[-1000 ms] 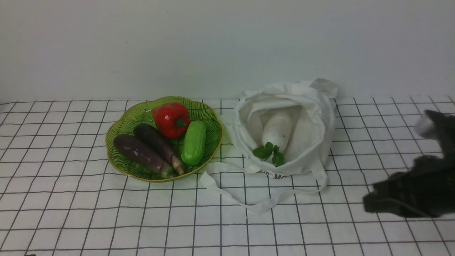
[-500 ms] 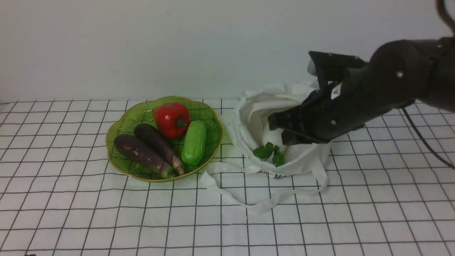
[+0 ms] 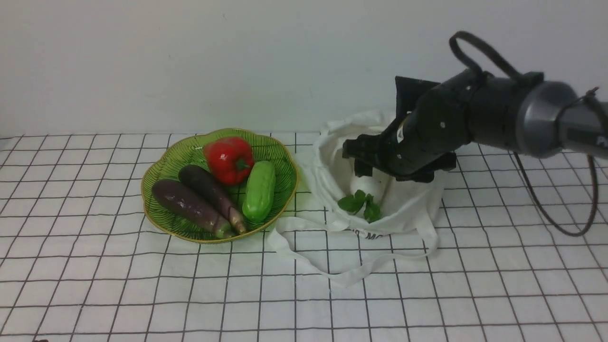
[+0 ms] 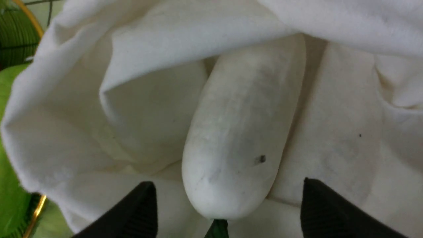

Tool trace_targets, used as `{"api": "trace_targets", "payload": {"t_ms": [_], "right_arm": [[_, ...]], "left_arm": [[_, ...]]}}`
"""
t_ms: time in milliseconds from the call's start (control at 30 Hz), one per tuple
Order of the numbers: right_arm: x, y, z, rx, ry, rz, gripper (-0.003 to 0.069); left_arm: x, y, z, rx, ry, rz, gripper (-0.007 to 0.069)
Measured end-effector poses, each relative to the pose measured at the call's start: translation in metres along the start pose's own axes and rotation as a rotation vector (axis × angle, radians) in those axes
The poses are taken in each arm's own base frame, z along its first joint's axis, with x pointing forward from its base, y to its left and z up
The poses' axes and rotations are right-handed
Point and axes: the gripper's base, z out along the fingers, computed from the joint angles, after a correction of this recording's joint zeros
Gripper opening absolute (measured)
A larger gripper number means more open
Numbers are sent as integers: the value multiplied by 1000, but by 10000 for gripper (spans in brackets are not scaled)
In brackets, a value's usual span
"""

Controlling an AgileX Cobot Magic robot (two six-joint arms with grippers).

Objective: Take vegetables from bag on white checkered tablecloth place on plate.
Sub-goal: 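Reach into the cloth bag and grasp a vegetable inside it with the right gripper, then take the vegetable out of the bag and place it on the plate with the right gripper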

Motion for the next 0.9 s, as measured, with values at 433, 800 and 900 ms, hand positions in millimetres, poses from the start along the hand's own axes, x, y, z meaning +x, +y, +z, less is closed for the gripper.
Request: {"api": "trace_targets", "payload": {"t_ms": [433,800,900], "right_arm": [[17,-6,45,34,48,51,420],[2,-6,-36,79,110,-46,423],[1,-1,-69,35,148,-75,423]], "left_arm": [[0,0,0,0,0,0,-8],[0,0,0,0,0,0,-8],[0,0,0,0,0,0,-8]]}}
